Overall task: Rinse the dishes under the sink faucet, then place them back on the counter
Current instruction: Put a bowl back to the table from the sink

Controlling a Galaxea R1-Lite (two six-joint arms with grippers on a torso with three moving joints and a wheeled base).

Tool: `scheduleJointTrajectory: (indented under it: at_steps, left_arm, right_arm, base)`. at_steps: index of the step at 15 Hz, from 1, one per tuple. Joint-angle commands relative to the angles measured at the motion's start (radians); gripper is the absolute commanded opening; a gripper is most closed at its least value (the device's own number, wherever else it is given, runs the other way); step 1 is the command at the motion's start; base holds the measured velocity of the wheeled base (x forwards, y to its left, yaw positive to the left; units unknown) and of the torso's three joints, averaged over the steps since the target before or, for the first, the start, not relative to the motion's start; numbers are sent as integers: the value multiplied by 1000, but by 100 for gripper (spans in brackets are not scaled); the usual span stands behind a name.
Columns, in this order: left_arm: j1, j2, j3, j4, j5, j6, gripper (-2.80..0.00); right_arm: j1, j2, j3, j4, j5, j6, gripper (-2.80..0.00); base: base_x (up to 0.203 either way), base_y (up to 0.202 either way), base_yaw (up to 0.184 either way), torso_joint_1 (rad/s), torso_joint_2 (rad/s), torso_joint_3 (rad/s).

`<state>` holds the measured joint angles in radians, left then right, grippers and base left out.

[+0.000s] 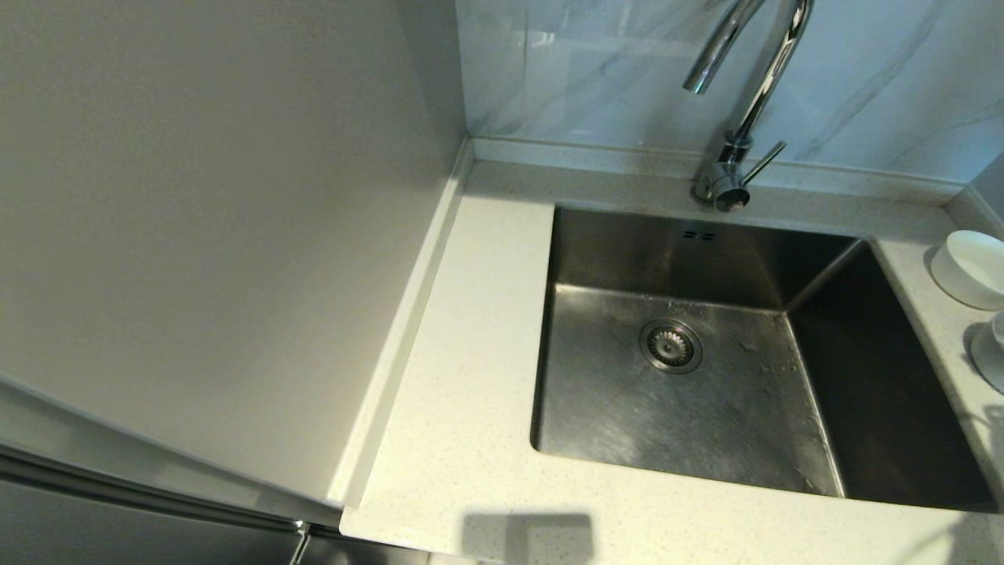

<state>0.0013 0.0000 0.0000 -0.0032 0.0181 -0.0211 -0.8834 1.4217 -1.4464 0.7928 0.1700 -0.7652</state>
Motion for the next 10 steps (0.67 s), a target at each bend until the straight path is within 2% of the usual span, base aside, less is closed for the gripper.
scheduleJointTrajectory:
  at_steps: [1,3,5,7,10]
  left_arm:
    - [0,-3,0,0,0,0,-280]
    - [0,-3,0,0,0,0,-280]
    - [0,-3,0,0,0,0,-280]
    - [0,-3,0,0,0,1,-280]
    - [0,-3,0,0,0,0,-280]
  right_arm:
    - [-64,-65,7,137,63,-169,-280]
    - [-72,-106,-9,299,100,-228,-280]
    - [-70,-117,-28,406,143,-304,-280]
    - [-42,-102,-18,456,206,-373,-280]
    - [-6,-18,5,456,218,-397,-280]
  base:
    - [0,0,0,0,0,0]
    - [0,0,0,0,0,0]
    - [0,0,0,0,0,0]
    - [0,0,0,0,0,0]
    - [0,0,0,0,0,0]
